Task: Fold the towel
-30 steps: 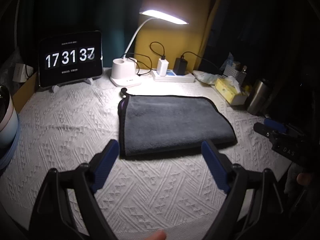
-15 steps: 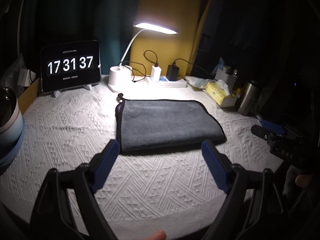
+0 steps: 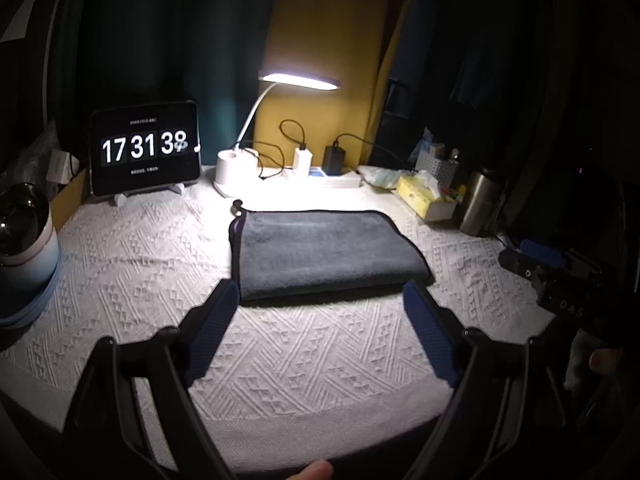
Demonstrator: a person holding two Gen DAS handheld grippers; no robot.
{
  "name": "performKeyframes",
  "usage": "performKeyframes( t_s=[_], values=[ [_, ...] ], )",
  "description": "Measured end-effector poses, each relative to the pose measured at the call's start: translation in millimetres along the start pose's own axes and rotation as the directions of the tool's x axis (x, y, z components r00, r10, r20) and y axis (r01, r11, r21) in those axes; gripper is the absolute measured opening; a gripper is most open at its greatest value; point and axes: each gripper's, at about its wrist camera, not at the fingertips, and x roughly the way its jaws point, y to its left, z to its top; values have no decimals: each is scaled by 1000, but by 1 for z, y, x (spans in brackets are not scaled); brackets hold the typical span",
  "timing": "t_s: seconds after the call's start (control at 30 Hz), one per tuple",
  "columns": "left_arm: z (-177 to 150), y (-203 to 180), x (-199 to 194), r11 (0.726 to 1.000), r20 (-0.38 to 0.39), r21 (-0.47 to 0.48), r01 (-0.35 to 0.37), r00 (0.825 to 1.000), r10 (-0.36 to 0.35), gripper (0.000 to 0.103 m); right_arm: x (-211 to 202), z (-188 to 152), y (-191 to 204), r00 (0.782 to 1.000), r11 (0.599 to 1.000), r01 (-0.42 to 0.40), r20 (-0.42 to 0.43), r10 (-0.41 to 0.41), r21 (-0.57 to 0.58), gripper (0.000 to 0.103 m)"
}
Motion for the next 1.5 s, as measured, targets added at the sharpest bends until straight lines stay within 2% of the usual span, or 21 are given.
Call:
performKeyframes(
  t_s=[0.23,0.37,0.7,1.17,1.3,1.5],
  values=[
    [-2,-7,-20,1000,33,15,26,999,-27,86,-27,1,2,999,1000,9,44,-9,1,53],
    [-1,-11,-37,999,81,33,30,996,-32,86,-45,3,3,997,1000,17,75,-17,1,53],
    [7,-20,-74,997,171,70,30,984,-41,86,-88,7,7,987,999,35,159,-33,-8,53],
    [16,-27,-108,994,263,107,10,964,-38,86,-121,13,8,972,999,53,228,-48,-12,53],
    [17,-28,-111,994,274,110,3,961,-33,86,-128,14,9,969,999,50,244,-45,-16,53],
    [18,-23,-110,997,254,71,1,967,-20,86,-131,13,9,969,999,46,244,-41,-18,53]
  ],
)
